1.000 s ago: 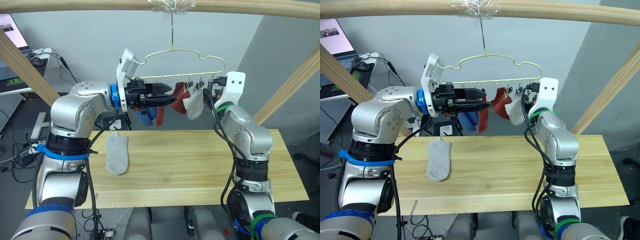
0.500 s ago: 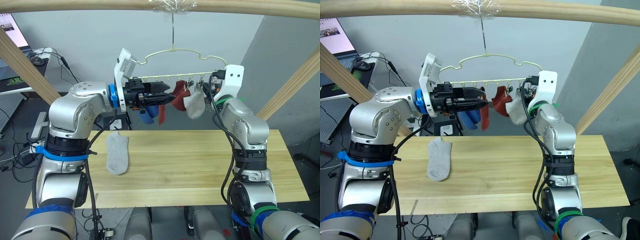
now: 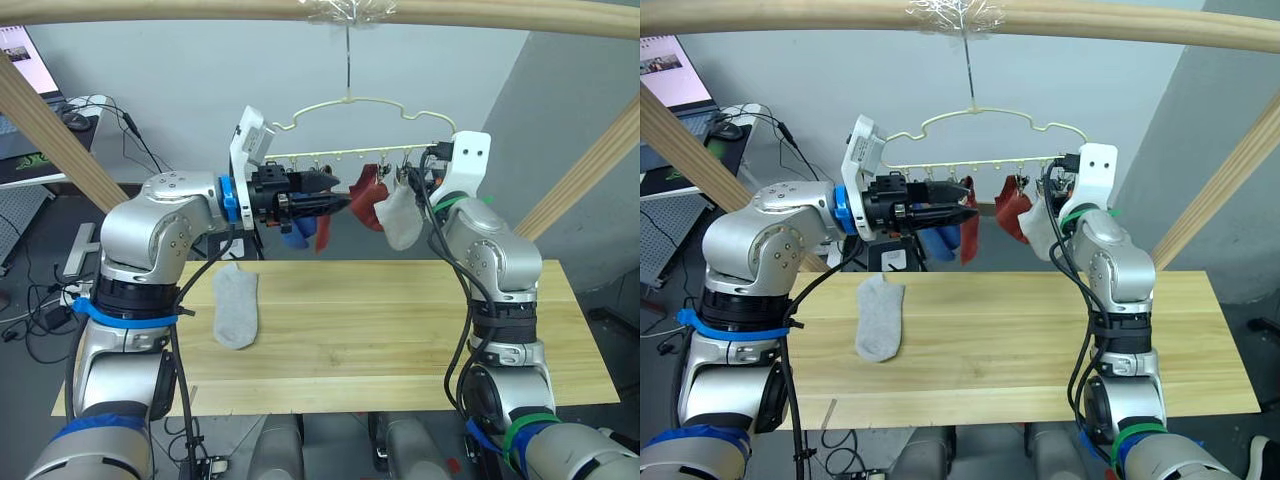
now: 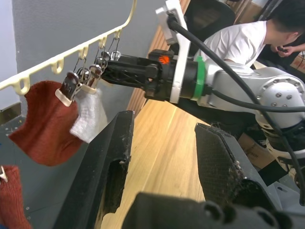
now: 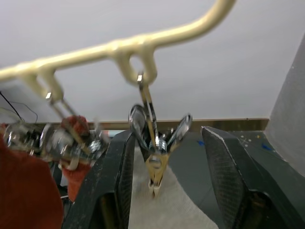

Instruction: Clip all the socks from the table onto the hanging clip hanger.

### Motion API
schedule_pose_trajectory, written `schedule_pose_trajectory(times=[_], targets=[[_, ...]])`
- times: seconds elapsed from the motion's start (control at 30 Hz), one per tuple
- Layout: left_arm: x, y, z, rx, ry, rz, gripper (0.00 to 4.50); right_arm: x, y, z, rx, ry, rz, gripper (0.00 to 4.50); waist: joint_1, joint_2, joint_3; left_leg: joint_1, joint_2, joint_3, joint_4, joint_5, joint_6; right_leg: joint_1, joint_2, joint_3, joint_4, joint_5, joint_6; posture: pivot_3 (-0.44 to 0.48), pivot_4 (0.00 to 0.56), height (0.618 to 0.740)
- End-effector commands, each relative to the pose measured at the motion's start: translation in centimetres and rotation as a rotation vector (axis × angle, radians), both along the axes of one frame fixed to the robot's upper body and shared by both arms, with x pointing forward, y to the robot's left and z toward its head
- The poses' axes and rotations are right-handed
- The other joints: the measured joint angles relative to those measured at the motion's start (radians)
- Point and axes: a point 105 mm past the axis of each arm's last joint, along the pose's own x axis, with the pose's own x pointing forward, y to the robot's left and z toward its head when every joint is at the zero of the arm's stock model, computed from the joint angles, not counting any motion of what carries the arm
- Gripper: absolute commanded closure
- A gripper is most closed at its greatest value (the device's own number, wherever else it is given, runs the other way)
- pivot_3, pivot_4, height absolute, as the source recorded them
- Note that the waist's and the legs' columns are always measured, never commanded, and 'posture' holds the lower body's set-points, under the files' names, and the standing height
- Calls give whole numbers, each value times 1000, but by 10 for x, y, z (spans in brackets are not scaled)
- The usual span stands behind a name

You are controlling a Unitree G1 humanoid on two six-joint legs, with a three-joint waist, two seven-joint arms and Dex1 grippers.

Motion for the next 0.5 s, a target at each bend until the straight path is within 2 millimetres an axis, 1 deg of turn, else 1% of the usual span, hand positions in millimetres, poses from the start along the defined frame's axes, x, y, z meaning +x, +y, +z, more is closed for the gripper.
schedule_pose_trajectory(times=[0.03,0.07,0.17,0.2,0.33,0.4,0.47,0.5], targets=[[-8,2,-2,-24,-9,3,2180,-28,-2,0,-51,-31,20,2228,3,0,0,0,0,0,0,0,0,0,0,0,0,0,0,124,228,740],[-8,4,-7,-29,3,17,2180,-35,-3,-4,-65,-24,25,2228,5,0,0,0,0,0,0,0,0,0,0,0,-1,0,0,102,222,740],[-11,13,-32,-77,31,88,2180,-62,-5,-23,-110,-1,49,2228,5,0,0,0,0,1,0,0,0,0,0,1,-2,0,0,102,222,740],[-15,17,-43,-98,47,115,2180,-71,-5,-30,-121,7,59,2228,4,0,0,0,0,1,-1,0,0,0,0,1,-3,0,0,71,216,740],[-31,29,-86,-127,160,209,2180,-101,-6,-50,-170,32,90,2228,1,0,0,0,1,1,0,0,0,1,0,1,-3,0,0,53,213,740],[-42,35,-114,-129,236,267,2180,-116,-8,-62,-179,64,106,2228,-1,0,0,0,1,1,0,0,0,1,0,1,-3,0,0,45,212,740],[-51,38,-132,-124,271,311,2180,-125,-9,-68,-180,82,115,2228,-3,0,-1,2,1,1,0,0,0,2,0,2,-4,-1,0,43,213,740],[-54,38,-136,-126,275,328,2180,-127,-9,-70,-181,87,118,2228,-3,0,0,2,1,1,1,0,0,3,0,2,-4,-1,1,42,214,740]])
